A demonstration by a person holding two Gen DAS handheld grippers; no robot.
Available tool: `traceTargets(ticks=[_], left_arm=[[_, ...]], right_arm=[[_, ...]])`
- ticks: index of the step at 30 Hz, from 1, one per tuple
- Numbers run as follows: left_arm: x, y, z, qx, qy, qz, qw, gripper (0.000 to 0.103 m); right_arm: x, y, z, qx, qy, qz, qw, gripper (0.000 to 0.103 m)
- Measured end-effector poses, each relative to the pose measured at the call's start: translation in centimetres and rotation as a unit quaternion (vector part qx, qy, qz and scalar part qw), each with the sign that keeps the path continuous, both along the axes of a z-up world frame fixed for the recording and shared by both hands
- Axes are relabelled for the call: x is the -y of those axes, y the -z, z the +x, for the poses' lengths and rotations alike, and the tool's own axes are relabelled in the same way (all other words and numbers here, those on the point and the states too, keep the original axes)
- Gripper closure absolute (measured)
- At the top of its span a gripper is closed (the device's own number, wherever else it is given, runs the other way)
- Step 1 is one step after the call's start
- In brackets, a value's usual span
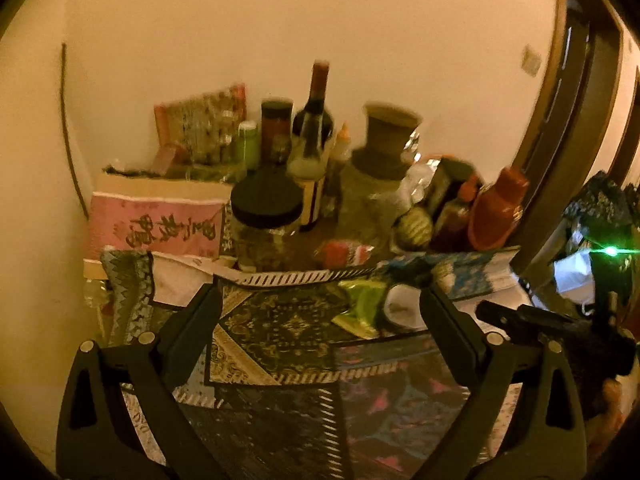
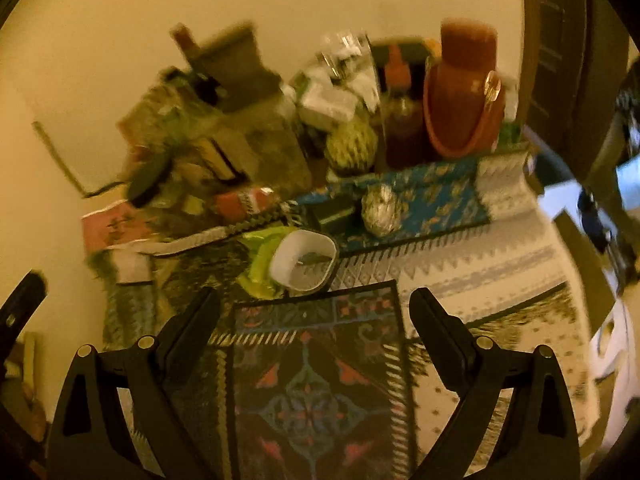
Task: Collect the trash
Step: 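Close the right tool on the white plastic bowl rim while the left tool reaches the green bag, then grasp the green snack bag with the left tool while the right tool lifts the bowl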
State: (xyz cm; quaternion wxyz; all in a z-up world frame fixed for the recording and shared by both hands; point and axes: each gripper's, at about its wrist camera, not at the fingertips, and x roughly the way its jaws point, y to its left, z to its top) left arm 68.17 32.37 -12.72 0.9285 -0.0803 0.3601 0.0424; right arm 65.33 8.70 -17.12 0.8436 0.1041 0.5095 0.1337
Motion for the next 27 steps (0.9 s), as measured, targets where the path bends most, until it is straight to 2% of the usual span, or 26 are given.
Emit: traceTargets(ticks=[2, 4, 6, 9, 11, 12, 16, 21, 23, 27], left_arm=[[-0.9, 1.9, 1.4, -0.016, -0.002, 0.000, 0.9999, 0.003], [-1.4, 3.4, 2.6, -0.031, 0.001, -0.003, 0.9995, 0.003], [-1.7, 5.0, 3.7, -0.047, 0.008, -0.009, 0.9988, 0.003], [-1.8, 7.2, 5.1, -0.068, 0.021, -0.015, 0.9974, 0.004], [-1.6, 8.5, 5.9, -0.082, 0.032, -0.019, 0.9959, 0.004], [-1.4, 9.1, 6.3, -0.088, 0.038, -0.020, 0.9952, 0.005], [-0.3, 10.9, 7.7, -0.111, 0.065, -0.017, 0.9916, 0.007], [1.8, 13.3, 10.0, -0.134, 0.108, -0.018, 0.9848, 0.007], [2.7, 14.3, 10.9, -0.145, 0.123, -0.015, 0.9815, 0.011], [4.9, 16.2, 12.6, -0.164, 0.159, 0.019, 0.9734, 0.017]], right_arm=[[-0.8, 2.9, 2.0, -0.035, 0.015, -0.004, 0.999, 0.021], [-1.4, 4.7, 3.6, -0.064, 0.023, -0.001, 0.998, 0.036], [-1.7, 6.7, 4.9, -0.094, 0.031, 0.008, 0.995, 0.043], [-2.3, 8.5, 6.0, -0.114, 0.037, 0.006, 0.993, 0.044], [-3.1, 9.1, 6.4, -0.112, 0.033, -0.017, 0.993, 0.059], [-3.4, 9.3, 6.5, -0.112, 0.029, -0.025, 0.993, 0.069], [-3.9, 9.5, 6.2, -0.101, 0.020, -0.040, 0.994, 0.094], [-1.5, 7.9, 4.5, -0.093, 0.041, -0.028, 0.994, 0.098], [0.0, 6.7, 3.5, -0.083, 0.052, -0.023, 0.995, 0.098], [2.6, 4.0, 1.2, -0.056, 0.066, -0.038, 0.996, 0.098]])
